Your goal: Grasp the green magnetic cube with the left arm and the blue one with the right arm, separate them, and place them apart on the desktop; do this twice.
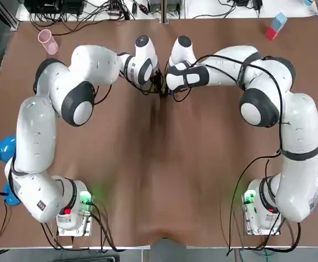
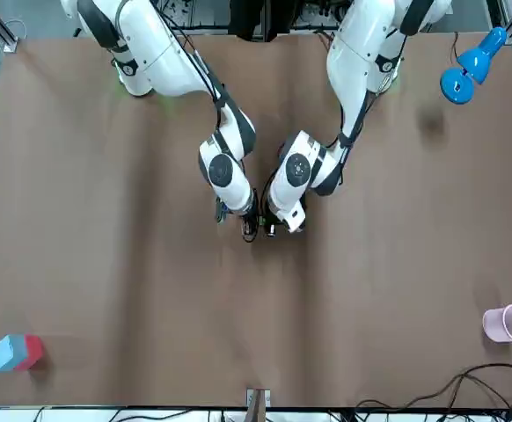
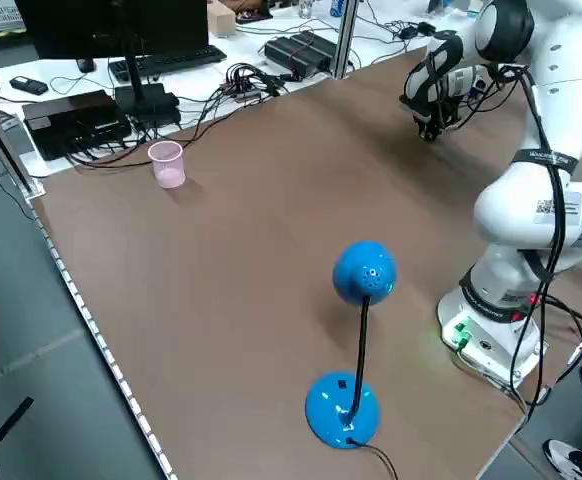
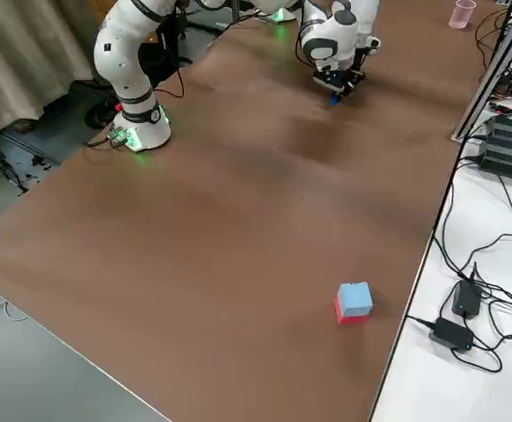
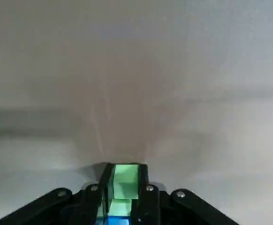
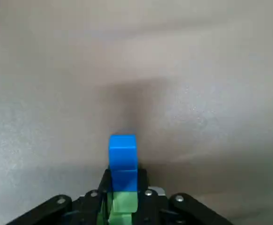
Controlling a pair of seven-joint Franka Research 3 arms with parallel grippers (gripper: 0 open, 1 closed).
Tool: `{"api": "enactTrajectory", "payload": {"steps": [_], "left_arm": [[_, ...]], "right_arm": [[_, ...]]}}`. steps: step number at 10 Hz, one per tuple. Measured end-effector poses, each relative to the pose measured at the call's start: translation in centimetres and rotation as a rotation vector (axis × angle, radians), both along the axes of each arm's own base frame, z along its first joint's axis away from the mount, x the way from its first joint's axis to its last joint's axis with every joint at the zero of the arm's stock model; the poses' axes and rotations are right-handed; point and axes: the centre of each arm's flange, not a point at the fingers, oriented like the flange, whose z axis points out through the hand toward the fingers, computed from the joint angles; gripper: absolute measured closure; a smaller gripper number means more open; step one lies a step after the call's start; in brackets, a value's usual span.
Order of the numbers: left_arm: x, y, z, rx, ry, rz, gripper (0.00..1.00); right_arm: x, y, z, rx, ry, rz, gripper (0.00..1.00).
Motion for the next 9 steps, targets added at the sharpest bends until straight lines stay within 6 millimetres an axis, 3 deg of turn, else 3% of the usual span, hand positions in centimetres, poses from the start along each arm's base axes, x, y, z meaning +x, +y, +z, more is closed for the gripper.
{"api": "enactTrajectory", "payload": {"steps": [3,5,8,9], "left_arm": [[1.0,1.1,0.0,0.003,-0.004,0.014,0.75],[3.8,3.8,1.2,0.008,-0.044,0.024,0.75],[11.6,13.0,7.0,0.006,-0.167,0.077,0.75],[13.5,15.6,8.4,0.009,-0.202,0.065,0.75]], "right_arm": [[0.0,0.0,0.0,-0.001,0.001,0.001,0.74],[-0.1,0.0,-0.1,-0.003,0.006,0.001,0.73],[0.0,-0.1,0.0,-0.005,0.009,0.001,0.60],[0.0,0.0,0.1,-0.006,0.014,0.003,0.46]]}}
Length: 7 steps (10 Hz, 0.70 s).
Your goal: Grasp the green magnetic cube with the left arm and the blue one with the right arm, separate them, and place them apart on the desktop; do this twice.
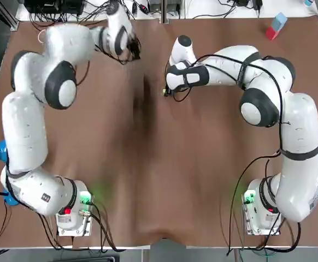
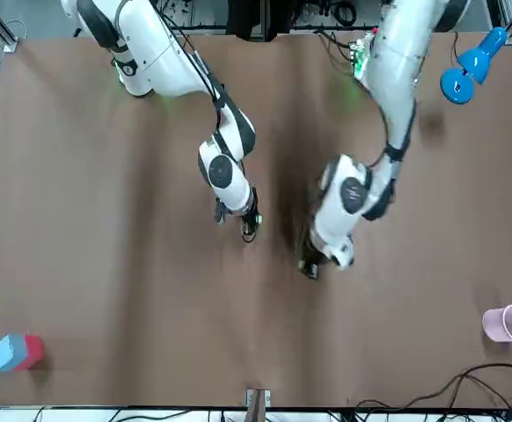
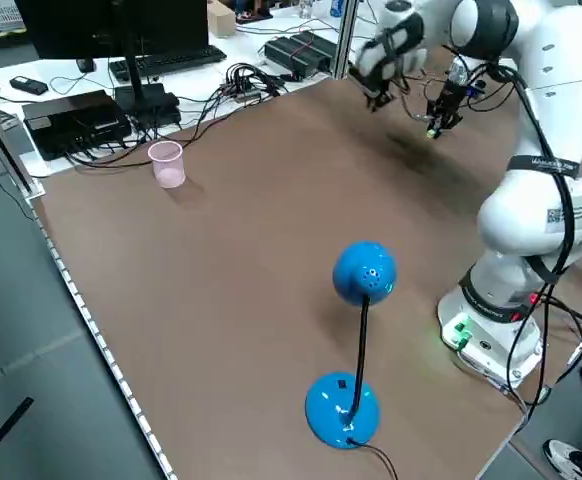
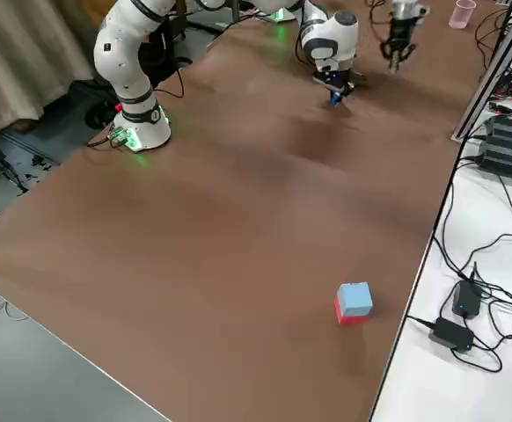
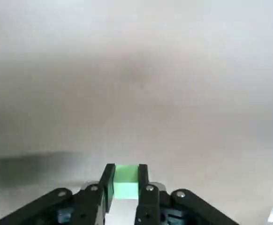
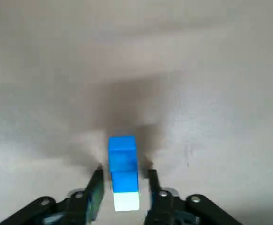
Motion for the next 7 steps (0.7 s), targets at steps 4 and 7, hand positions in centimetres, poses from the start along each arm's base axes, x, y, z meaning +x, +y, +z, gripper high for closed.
{"api": "enactTrajectory", "payload": {"steps": [4,7], "left_arm": [[3.8,4.9,-0.7,0.036,-0.059,-0.093,0.74],[5.9,3.4,-1.5,0.008,-0.158,-0.102,0.69]], "right_arm": [[0.8,-0.9,0.4,-0.006,0.016,-0.013,0.16],[1.1,-2.1,-0.4,-0.019,0.036,-0.027,0.21]]}}
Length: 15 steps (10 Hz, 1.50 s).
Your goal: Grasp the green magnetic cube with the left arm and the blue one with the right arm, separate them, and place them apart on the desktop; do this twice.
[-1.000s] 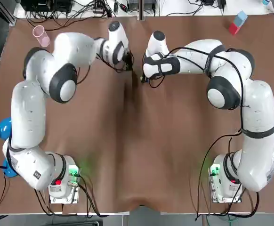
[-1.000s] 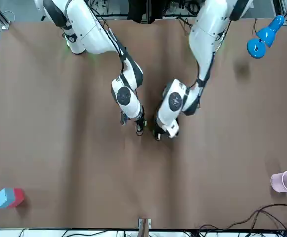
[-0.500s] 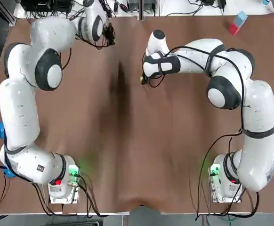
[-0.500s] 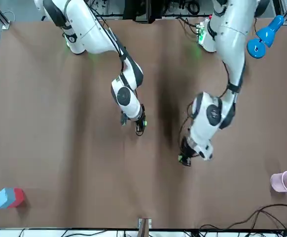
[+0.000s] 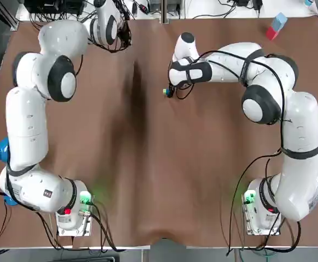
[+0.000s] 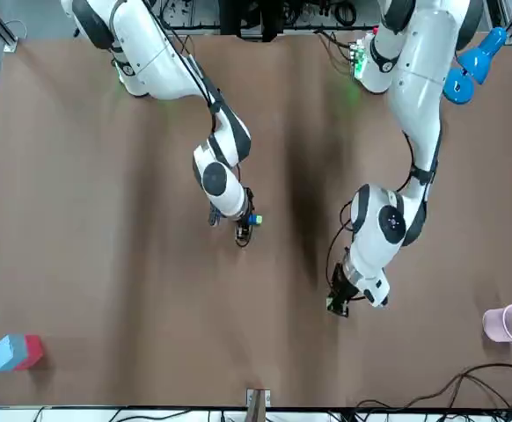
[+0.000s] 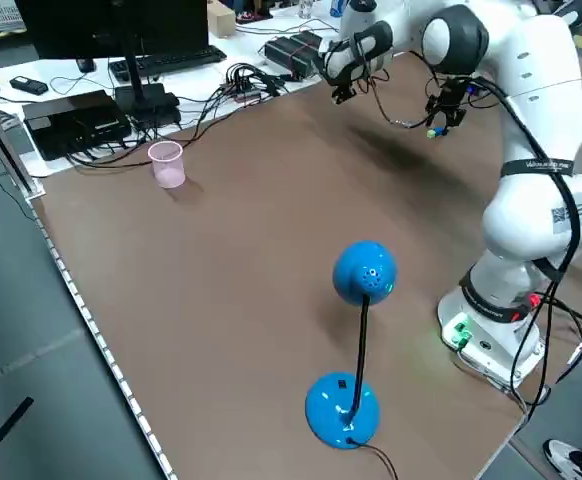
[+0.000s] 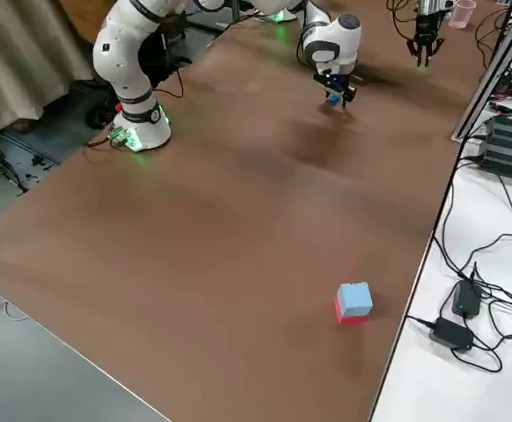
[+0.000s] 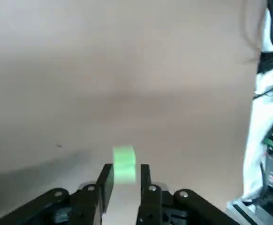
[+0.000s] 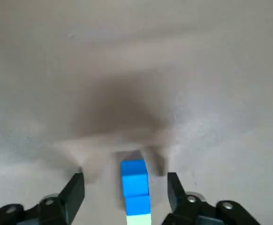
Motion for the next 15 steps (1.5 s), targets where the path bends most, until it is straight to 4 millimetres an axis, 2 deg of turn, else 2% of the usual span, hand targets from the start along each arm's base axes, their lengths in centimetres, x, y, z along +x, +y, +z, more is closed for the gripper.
{"api": "enactTrajectory", "payload": {"steps": [1,2,4,5,6,7,8,9,11,12,13,15], "left_arm": [[0.1,-1.1,-0.8,-0.012,-0.032,-0.008,0.64],[-0.1,-2.2,-1.0,-0.020,-0.051,-0.018,0.49],[-0.9,-4.2,0.9,-0.022,-0.013,-0.056,0.19],[-2.3,-5.9,1.8,-0.004,0.071,-0.100,0.04],[-4.2,-8.0,2.4,0.019,0.165,-0.129,0.00],[-6.2,-10.1,2.2,0.038,0.247,-0.128,0.00],[-8.4,-12.1,0.9,0.053,0.302,-0.121,0.00],[-10.5,-13.8,-0.6,0.068,0.341,-0.117,0.00],[-14.3,-17.0,-2.8,0.095,0.395,-0.116,0.03],[-15.4,-17.9,-3.3,0.100,0.409,-0.112,0.04],[-16.4,-18.9,-3.5,0.103,0.416,-0.112,0.04],[-18.4,-20.8,-4.1,0.106,0.419,-0.117,0.04]], "right_arm": [[-0.1,0.0,-0.1,-0.001,0.003,0.001,0.26],[-0.1,0.0,-0.1,0.000,0.003,0.001,0.28],[-0.1,0.1,0.0,0.002,0.002,0.001,0.34],[-0.2,0.2,0.1,0.004,0.001,0.002,0.39],[-0.4,0.5,0.1,0.010,0.005,0.006,0.41],[-1.0,1.2,0.2,0.020,0.010,0.016,0.43],[-1.4,1.6,0.3,0.026,0.013,0.022,0.49],[-1.3,1.6,0.3,0.026,0.012,0.021,0.62],[-1.1,1.4,0.3,0.027,0.012,0.017,0.68],[-0.9,1.2,0.4,0.027,0.011,0.011,0.67],[-0.5,0.9,0.5,0.029,0.008,0.005,0.60],[-0.3,0.7,0.6,0.030,0.007,0.002,0.32]]}}
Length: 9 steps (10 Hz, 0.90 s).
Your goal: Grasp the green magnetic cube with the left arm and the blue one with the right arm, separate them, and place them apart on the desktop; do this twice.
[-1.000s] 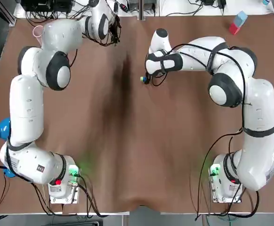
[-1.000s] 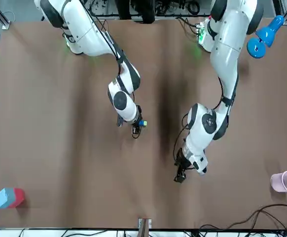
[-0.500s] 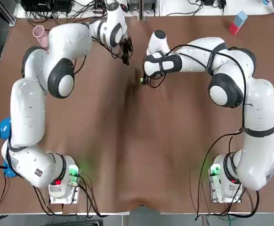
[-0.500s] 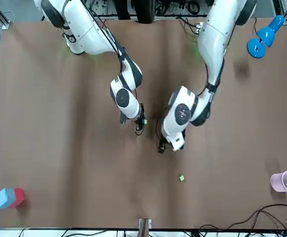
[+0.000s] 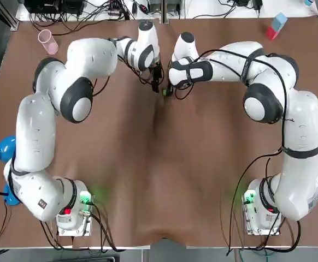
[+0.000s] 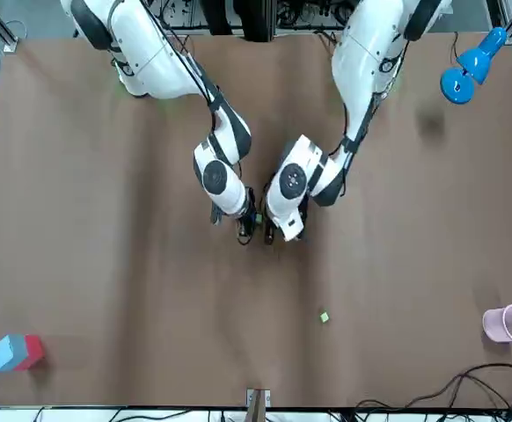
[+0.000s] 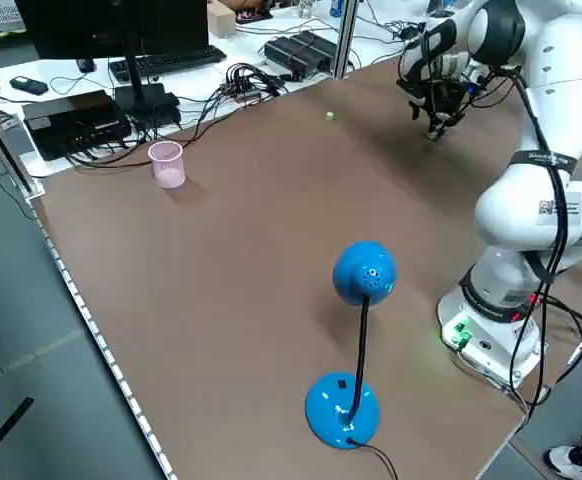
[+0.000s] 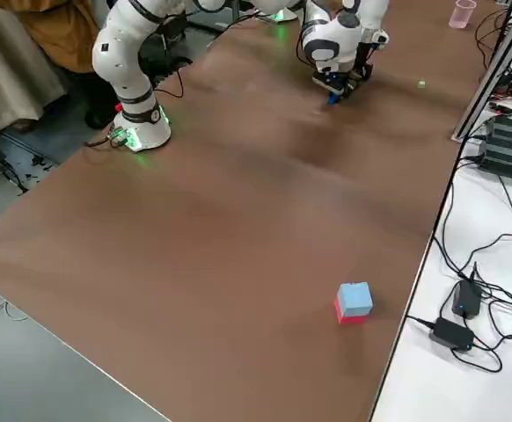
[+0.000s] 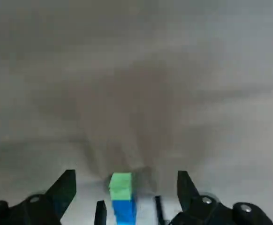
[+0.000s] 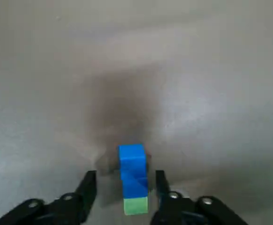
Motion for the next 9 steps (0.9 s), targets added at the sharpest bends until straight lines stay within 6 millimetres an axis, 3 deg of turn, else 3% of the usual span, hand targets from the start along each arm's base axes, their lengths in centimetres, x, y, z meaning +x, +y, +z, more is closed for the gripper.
{"api": "enactTrajectory", "payload": {"steps": [1,3,4,5,6,8,9], "left_arm": [[-0.8,-0.6,-0.5,0.001,0.000,-0.007,0.04],[-1.9,-1.6,-1.8,-0.004,-0.007,-0.002,0.06],[-2.3,-2.0,-2.7,-0.004,-0.008,0.003,0.07],[-2.6,-2.1,-3.3,-0.003,-0.006,0.003,0.08],[-2.5,-2.1,-3.6,-0.001,-0.004,0.005,0.17],[-2.5,-2.0,-3.5,-0.002,-0.006,0.006,0.26],[-2.2,-2.0,-3.3,-0.009,-0.017,0.010,0.44]], "right_arm": [[0.0,0.0,0.0,0.000,0.000,-0.001,0.29],[0.1,-0.1,0.0,-0.001,0.001,-0.001,0.51],[0.1,-0.1,0.0,-0.001,0.001,-0.002,0.54],[0.1,-0.2,0.0,-0.001,0.001,-0.003,0.72],[0.3,-0.3,0.0,-0.003,0.000,-0.003,0.76],[0.5,-0.6,0.0,-0.006,0.000,-0.005,0.77],[0.5,-0.7,0.0,-0.006,0.000,-0.005,0.77]]}}
